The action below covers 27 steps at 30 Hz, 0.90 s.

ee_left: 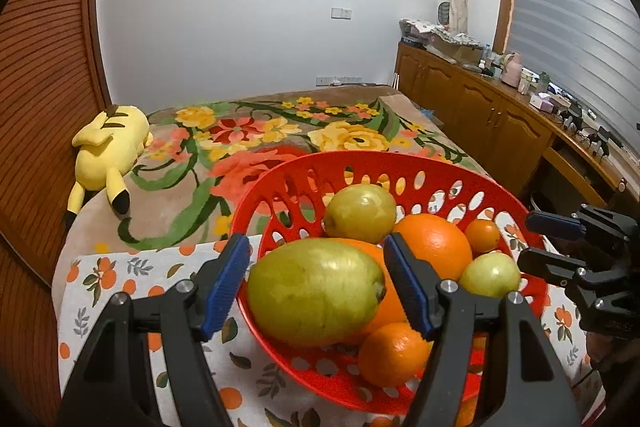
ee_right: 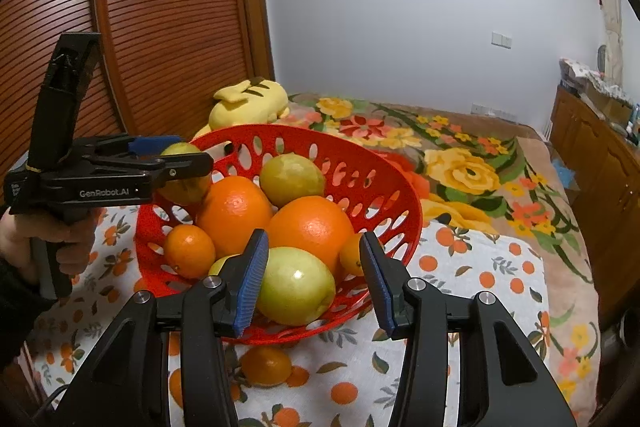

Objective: Organize fruits
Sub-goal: 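Withdraw both grippers from the basket toward the last oranges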

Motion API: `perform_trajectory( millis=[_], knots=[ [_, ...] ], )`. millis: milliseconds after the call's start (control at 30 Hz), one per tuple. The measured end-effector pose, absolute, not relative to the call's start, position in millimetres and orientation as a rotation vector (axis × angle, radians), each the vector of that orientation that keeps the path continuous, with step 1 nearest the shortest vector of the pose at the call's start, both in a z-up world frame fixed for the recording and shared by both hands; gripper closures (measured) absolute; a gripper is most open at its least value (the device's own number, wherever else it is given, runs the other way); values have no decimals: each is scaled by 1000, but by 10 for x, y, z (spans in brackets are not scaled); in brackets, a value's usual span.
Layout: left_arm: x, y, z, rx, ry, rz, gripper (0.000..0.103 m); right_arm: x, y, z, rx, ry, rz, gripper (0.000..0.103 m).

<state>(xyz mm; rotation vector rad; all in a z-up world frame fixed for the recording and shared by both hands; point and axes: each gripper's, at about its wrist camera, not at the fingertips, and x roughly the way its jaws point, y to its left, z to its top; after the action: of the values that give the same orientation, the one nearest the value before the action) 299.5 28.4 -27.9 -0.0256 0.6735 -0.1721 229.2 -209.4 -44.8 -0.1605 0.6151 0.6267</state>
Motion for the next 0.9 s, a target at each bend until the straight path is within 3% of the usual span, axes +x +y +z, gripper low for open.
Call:
perform_trajectory(
  millis=[900],
  knots=[
    [2102, -1, -2, 13, 606, -220, 33, 1526, -2361, -293, -136, 580, 598, 53]
  ],
)
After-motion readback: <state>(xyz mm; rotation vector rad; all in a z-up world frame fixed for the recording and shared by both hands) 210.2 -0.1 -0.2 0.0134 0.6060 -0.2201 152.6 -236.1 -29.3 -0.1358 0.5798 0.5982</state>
